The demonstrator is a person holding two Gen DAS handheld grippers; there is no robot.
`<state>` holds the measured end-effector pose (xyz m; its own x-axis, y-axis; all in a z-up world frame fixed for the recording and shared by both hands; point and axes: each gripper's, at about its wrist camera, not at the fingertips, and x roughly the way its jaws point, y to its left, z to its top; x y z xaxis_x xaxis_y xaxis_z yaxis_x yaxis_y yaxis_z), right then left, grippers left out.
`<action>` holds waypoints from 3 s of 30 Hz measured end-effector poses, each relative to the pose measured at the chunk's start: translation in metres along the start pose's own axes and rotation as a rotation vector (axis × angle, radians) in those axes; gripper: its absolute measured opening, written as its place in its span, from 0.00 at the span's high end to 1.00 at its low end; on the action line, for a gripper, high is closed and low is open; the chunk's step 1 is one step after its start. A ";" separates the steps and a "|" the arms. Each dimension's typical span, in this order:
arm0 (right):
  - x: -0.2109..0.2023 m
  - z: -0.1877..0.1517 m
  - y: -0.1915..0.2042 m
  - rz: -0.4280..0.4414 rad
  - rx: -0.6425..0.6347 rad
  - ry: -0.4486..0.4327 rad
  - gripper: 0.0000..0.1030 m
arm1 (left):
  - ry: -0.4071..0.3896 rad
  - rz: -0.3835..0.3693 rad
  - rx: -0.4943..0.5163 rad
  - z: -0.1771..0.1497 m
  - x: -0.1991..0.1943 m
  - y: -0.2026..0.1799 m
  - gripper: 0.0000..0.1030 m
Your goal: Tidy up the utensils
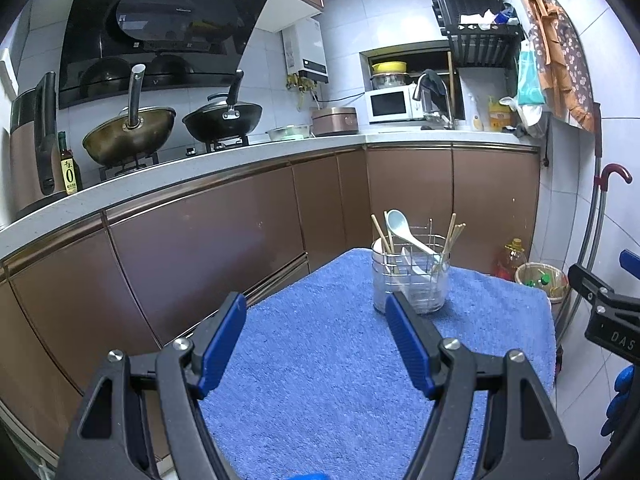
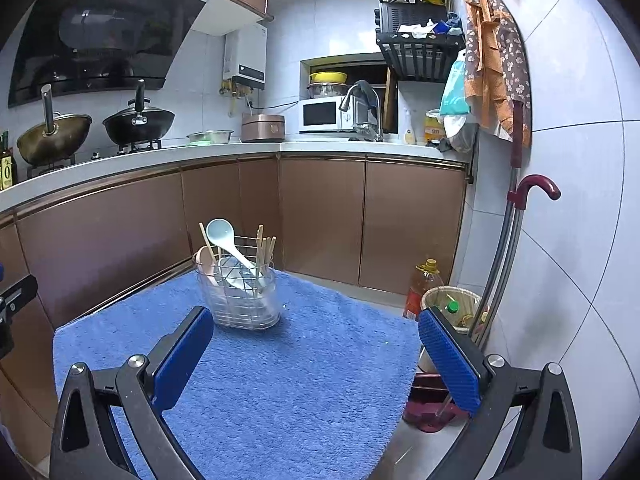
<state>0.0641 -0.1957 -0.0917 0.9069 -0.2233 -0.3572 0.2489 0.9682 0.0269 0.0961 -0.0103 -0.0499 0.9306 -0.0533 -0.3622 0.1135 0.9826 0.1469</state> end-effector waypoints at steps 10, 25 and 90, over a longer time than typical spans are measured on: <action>0.013 -0.003 -0.003 -0.004 -0.003 0.027 0.00 | 0.028 -0.004 0.013 -0.004 0.012 -0.003 0.32; 0.023 -0.006 -0.008 0.001 -0.006 0.054 0.00 | 0.059 -0.011 0.032 -0.007 0.023 -0.010 0.32; 0.016 -0.002 -0.020 -0.020 0.008 0.033 0.00 | 0.035 -0.013 -0.027 -0.004 0.028 0.000 0.31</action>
<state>0.0732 -0.2185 -0.0996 0.8900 -0.2381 -0.3887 0.2694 0.9627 0.0270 0.1202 -0.0113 -0.0641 0.9161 -0.0602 -0.3963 0.1155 0.9864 0.1170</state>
